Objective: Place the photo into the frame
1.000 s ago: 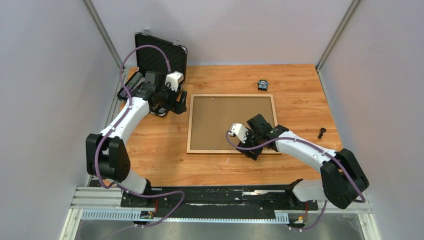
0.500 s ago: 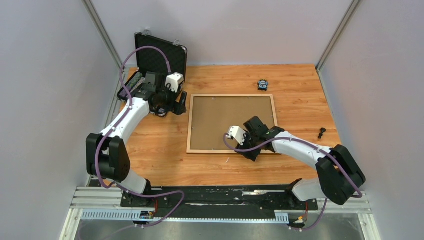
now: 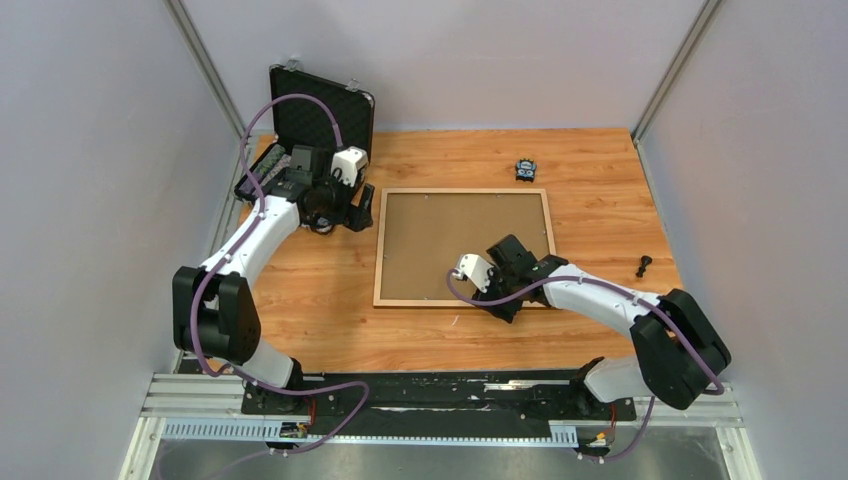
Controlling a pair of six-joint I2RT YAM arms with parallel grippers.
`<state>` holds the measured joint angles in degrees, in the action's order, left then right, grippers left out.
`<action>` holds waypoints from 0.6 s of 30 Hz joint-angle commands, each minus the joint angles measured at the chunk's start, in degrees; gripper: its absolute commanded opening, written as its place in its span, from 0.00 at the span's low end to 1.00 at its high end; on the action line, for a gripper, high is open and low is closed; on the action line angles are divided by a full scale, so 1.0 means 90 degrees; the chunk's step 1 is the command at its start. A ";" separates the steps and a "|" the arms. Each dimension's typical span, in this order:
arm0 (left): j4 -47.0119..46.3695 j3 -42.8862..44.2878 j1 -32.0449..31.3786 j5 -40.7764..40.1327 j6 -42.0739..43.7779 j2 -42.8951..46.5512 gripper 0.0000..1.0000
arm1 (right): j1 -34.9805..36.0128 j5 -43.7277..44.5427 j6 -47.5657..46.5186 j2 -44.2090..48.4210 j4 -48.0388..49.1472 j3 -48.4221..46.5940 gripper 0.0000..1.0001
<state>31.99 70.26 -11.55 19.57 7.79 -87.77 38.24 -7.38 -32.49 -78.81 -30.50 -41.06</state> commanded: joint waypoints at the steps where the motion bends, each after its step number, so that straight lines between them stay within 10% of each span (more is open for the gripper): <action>1: -0.0101 -0.0052 0.0004 0.0071 0.0092 0.0195 0.96 | 0.0047 0.0082 0.0072 -0.0055 0.0242 0.0030 0.52; 18: -0.0172 -0.0199 0.0004 -0.0288 0.0294 0.0456 0.99 | 0.0130 0.0097 0.0354 -0.0192 0.0072 -0.0009 0.20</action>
<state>31.94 69.28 -11.55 18.72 8.23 -87.42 39.00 -4.71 -30.87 -79.42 -30.06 -41.10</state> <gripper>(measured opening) 0.983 0.278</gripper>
